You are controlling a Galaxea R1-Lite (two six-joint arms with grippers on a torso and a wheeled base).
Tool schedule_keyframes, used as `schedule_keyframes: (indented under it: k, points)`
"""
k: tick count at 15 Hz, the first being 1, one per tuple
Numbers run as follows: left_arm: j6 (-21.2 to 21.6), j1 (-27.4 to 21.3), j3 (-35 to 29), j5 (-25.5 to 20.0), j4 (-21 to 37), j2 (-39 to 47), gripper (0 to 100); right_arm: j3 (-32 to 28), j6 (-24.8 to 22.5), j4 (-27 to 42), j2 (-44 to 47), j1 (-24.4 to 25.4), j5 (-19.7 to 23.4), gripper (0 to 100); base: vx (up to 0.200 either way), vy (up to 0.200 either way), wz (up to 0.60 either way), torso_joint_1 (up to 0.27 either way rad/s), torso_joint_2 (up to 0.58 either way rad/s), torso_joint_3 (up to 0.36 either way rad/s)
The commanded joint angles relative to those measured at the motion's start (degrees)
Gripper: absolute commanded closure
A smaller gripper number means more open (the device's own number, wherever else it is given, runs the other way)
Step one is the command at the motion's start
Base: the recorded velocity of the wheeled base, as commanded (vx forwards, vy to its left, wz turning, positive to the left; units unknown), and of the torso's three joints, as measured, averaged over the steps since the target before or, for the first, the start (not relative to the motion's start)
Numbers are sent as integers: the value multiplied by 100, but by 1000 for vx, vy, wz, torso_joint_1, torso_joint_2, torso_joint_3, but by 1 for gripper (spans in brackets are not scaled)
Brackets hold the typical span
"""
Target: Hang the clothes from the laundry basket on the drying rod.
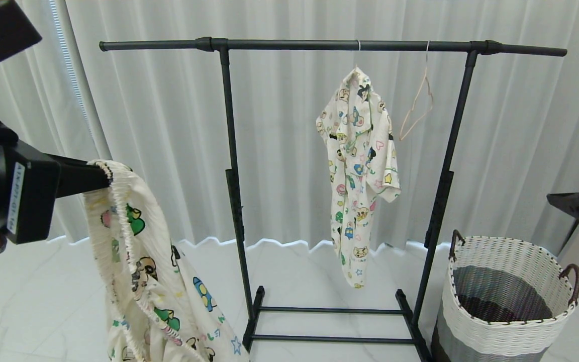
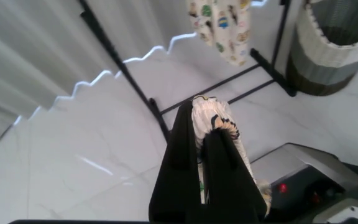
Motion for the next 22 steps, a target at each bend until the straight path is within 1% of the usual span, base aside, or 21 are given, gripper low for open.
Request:
schedule_keyframes:
  k: [1,4,6,9,10,11,12,16,19,22]
  points:
    - [2,85,42,38,3,-36,100,56,-15,1,1,-146,-22,0,0,0,0,0,0,0]
    - [37,85,112,109,3,-36,100,56,-41,-8,1,-340,-31,0,0,0,0,0,0,0]
    - [125,85,112,109,3,-44,100,47,-41,-8,-60,-349,-5,0,0,0,0,0,0,0]
    - [134,68,191,118,3,-97,100,47,-50,-8,-51,-349,4,0,0,0,0,32,-50,-11]
    - [178,59,244,109,3,-159,100,47,-50,-8,-51,-349,4,0,0,0,0,129,-36,-100]
    - [336,59,358,109,3,-220,100,47,-50,-8,-43,-349,4,0,0,0,0,163,-129,-203]
    - [415,68,411,118,3,-273,100,47,-50,-8,-34,-349,4,0,0,0,0,222,-369,-261]
    - [415,68,411,118,3,-282,100,47,-50,-8,-43,-349,4,0,0,0,0,209,-588,-240]
    - [415,68,402,118,3,-282,100,47,-50,-8,-60,-349,4,0,0,0,0,105,-481,-243]
    - [415,68,393,109,3,-282,100,47,-50,-8,-60,-340,4,0,0,0,0,325,-486,-240]
